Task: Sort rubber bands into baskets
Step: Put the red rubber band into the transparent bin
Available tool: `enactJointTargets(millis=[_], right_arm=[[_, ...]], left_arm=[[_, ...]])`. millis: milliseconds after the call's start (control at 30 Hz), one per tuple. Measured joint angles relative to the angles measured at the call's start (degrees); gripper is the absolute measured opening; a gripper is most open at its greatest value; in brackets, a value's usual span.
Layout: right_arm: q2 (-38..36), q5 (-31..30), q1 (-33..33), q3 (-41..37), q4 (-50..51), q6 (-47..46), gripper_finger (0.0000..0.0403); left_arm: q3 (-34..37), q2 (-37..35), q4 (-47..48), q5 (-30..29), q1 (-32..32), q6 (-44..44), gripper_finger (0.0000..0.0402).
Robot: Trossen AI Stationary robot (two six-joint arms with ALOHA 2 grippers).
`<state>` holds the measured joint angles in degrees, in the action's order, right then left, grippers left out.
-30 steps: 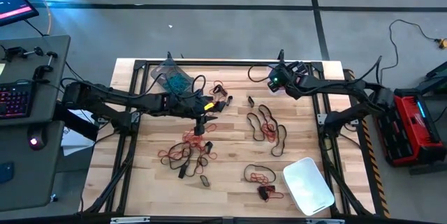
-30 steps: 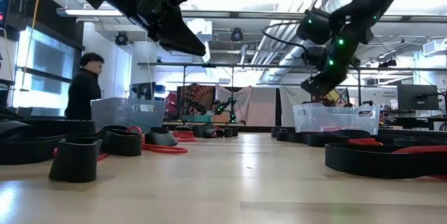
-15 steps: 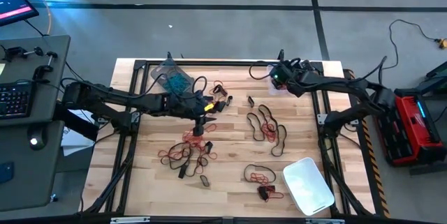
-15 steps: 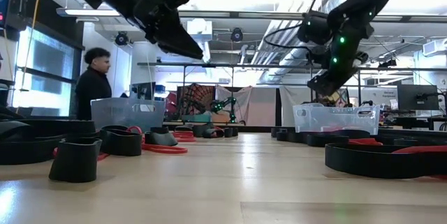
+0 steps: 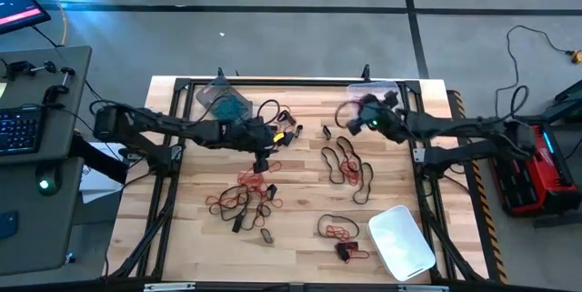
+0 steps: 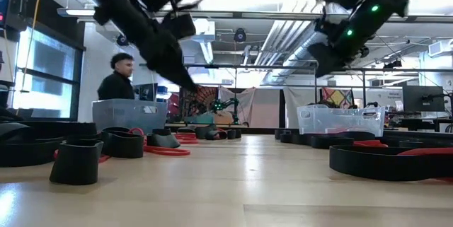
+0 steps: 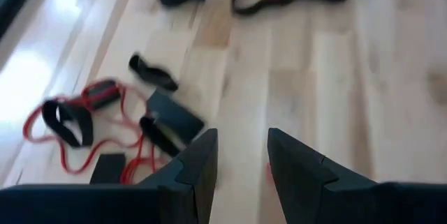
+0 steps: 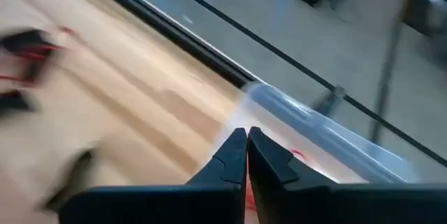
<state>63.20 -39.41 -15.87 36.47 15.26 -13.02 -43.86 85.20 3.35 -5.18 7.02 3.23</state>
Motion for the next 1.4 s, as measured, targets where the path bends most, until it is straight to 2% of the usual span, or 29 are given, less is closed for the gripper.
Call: enactJointTargets(millis=[200,400,600,967,1067,1300,1400], right_arm=[[-1.7,-0.7,8.0,-2.1,-4.1,-0.8,0.0001],[-1.2,-3.6,12.0,-2.1,-4.9,-1.3,0.0000],[-1.2,-5.2,13.0,-2.1,-5.3,-1.5,0.0000],[-1.2,-5.5,13.0,-2.1,-5.7,-1.6,0.0000],[-1.2,-5.5,13.0,-2.1,-5.7,-1.6,0.0000],[-1.2,-5.5,13.0,-2.1,-5.7,-1.5,0.0000],[-1.2,-5.5,13.0,-2.1,-5.7,-1.5,0.0000]], left_arm=[[0.0,5.3,0.2,-0.8,5.9,0.4,0.0120],[-0.2,7.5,1.0,0.2,11.1,2.3,0.0120],[-0.3,10.0,1.5,1.5,11.3,6.6,0.0120],[-3.5,13.7,3.4,0.1,11.2,7.9,0.0118],[-3.5,13.7,4.3,0.1,11.2,8.0,0.0103],[-3.5,13.4,6.3,-0.2,10.3,9.9,0.0020],[-3.5,12.9,6.6,-1.9,9.5,10.0,0.0005]])
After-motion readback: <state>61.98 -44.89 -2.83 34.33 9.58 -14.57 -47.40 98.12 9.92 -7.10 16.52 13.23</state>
